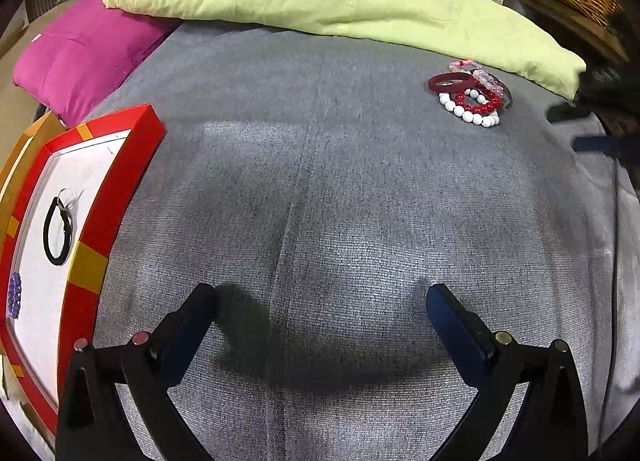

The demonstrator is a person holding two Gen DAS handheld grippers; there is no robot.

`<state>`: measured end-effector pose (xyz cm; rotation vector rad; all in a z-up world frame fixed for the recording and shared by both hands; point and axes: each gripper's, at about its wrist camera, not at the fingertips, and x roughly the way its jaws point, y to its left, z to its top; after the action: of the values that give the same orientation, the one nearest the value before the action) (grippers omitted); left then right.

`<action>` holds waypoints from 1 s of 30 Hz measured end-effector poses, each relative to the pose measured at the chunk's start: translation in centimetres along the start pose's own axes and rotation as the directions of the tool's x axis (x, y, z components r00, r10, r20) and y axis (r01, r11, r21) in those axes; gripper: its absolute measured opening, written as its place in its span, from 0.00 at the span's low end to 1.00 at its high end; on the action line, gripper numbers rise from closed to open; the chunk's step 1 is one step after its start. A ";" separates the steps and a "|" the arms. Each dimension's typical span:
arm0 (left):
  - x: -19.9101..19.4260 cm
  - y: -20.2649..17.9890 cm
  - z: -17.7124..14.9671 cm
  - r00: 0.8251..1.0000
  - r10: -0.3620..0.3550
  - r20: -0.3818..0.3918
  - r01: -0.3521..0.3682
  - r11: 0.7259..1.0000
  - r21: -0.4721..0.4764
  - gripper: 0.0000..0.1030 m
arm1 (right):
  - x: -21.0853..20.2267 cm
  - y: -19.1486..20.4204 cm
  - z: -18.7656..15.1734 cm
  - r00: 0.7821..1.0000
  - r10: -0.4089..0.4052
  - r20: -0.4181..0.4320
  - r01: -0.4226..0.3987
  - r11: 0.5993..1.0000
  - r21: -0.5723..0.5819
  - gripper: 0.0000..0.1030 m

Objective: Organize jewelry
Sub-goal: 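Grasp the silver metal bangle from the pile with the right tool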

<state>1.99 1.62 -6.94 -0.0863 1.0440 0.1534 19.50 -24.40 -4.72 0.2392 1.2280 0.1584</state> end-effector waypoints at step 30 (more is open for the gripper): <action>0.2 -0.2 0.2 1.000 0.001 -0.011 -0.001 1.000 -0.004 1.00 | 3.8 5.8 5.3 0.985 -0.165 0.045 0.169 0.981 -0.099 0.03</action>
<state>2.32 1.52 -7.03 -0.0905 1.0545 0.1560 25.86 -18.38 -4.97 0.0490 1.1942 0.0709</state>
